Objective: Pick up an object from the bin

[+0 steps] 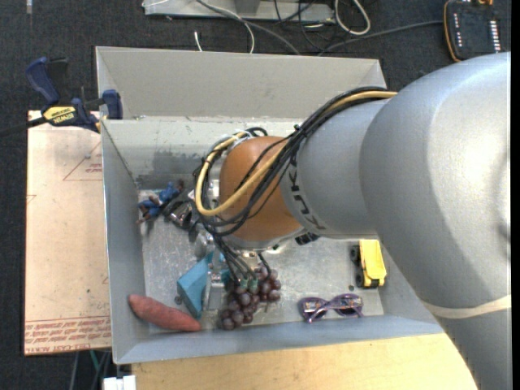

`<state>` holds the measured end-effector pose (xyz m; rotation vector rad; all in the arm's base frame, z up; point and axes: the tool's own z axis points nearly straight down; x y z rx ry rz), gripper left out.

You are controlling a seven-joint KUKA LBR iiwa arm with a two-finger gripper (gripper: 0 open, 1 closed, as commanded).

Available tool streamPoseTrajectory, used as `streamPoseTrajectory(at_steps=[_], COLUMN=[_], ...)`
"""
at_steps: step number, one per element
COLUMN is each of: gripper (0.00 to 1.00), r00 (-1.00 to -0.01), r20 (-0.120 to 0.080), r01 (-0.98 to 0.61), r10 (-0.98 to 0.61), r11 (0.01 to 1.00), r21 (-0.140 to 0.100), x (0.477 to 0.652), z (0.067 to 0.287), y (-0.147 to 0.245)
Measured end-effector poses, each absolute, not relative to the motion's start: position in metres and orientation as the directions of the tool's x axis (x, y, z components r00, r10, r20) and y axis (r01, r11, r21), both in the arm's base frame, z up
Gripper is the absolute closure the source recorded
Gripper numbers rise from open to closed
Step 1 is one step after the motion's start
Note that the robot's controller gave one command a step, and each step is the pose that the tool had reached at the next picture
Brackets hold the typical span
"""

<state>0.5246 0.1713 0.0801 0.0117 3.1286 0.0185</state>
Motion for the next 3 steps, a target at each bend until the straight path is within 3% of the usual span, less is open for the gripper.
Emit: streamPoseTrajectory(at_steps=[1, 3], gripper=[1.00, 1.00], r00=[-0.999, -0.999], r20=[-0.026, -0.026], r01=[0.033, 0.034], r10=[0.034, 0.034], r11=[0.999, 0.999], r21=[0.012, 0.012], x=[0.5153, 0.5154], z=[0.0872, 0.0872], y=[0.1367, 0.1367])
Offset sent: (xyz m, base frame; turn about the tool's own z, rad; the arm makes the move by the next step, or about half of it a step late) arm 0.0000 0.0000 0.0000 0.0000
